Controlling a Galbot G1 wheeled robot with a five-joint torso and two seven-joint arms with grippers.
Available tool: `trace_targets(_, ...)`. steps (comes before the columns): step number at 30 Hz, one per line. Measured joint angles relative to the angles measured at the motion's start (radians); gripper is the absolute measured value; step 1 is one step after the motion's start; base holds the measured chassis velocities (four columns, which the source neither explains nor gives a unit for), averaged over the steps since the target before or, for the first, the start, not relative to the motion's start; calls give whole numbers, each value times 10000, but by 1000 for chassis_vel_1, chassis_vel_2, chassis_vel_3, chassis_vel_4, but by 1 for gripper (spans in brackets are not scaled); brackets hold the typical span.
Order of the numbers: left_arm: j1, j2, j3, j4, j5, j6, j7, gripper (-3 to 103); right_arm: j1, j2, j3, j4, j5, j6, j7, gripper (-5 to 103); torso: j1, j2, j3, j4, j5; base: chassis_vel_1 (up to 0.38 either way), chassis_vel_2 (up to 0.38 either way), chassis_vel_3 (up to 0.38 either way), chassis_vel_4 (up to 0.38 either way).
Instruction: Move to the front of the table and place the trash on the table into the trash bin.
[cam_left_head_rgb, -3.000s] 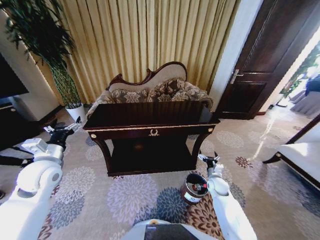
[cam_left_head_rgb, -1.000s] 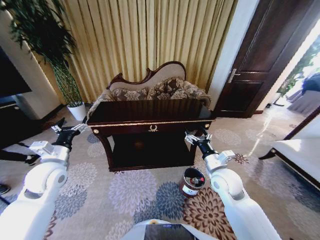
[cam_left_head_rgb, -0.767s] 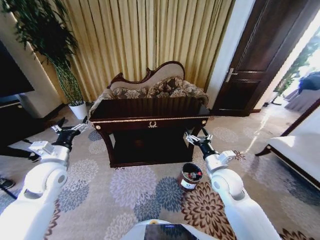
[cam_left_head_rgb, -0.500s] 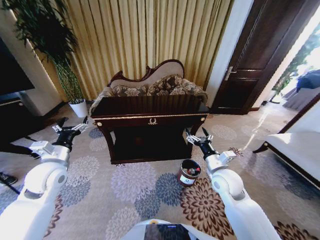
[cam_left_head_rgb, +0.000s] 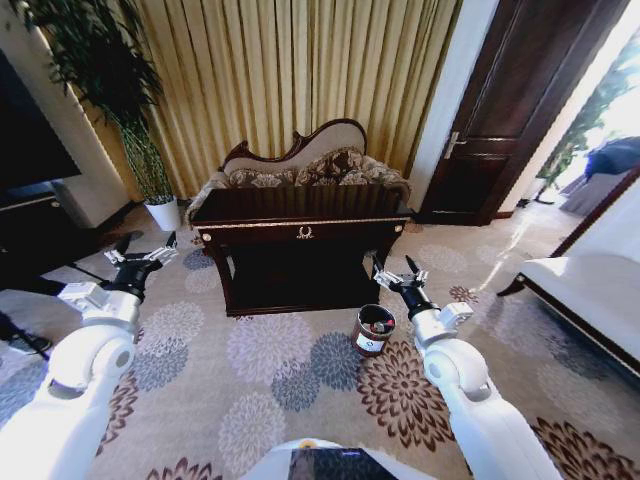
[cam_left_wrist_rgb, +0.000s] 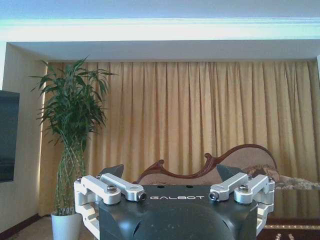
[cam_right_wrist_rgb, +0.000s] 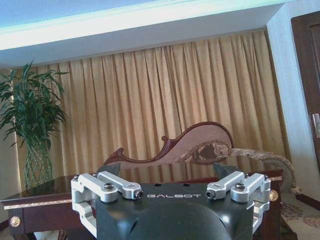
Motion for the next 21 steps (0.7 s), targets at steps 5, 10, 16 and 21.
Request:
trace_targets(5,11,-11,9,-49,0,4,1,100,-1,-6,11,0,1,3,0,100,0,1,-1,0,0,166,-171,-155,180)
trace_targets(10,38,-24,4,-63,0,6,0,100,-1,-6,16,0,4,6,0,100,1,0,0,0,0,218,-212,-195,211)
trace_targets(16,58,-48,4,-81,0,7,1,100,-2,18,34,-10,-1,10,0,100,-3,2,-3,0,0,206,-222,-213,219)
trace_targets(21,56,-58,9,-87,0,7,3,100,-5,109,34,-81,-60,229,0,100,-4,3,-3,1,0,198,-181,-171,186)
